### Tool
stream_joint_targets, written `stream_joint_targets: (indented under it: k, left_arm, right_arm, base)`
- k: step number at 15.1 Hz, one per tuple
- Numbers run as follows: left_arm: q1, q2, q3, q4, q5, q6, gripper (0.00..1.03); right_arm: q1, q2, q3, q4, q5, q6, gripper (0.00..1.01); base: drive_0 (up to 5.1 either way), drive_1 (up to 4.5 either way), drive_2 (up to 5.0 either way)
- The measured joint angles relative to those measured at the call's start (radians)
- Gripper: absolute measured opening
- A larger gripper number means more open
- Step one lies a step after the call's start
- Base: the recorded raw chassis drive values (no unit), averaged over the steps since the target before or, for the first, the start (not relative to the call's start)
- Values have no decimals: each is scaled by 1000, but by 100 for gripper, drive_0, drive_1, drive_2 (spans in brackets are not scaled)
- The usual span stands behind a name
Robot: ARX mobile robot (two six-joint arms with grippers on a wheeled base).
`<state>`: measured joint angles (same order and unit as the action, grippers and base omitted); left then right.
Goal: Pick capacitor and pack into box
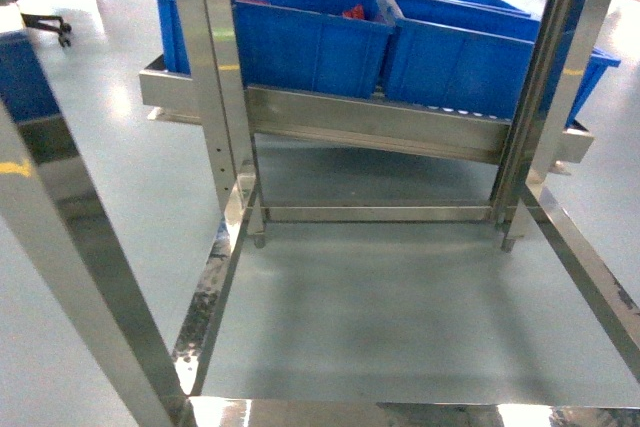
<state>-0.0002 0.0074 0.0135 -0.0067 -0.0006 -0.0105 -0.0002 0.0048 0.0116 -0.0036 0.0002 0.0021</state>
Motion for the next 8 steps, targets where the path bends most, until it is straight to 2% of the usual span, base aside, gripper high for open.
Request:
stream_joint_targets:
  k: [8]
  left_arm:
    - [0,0,0,0,1,0,43]
  right_arm:
    - [0,0,0,-4,0,0,98]
  base:
    - [-483,253,253]
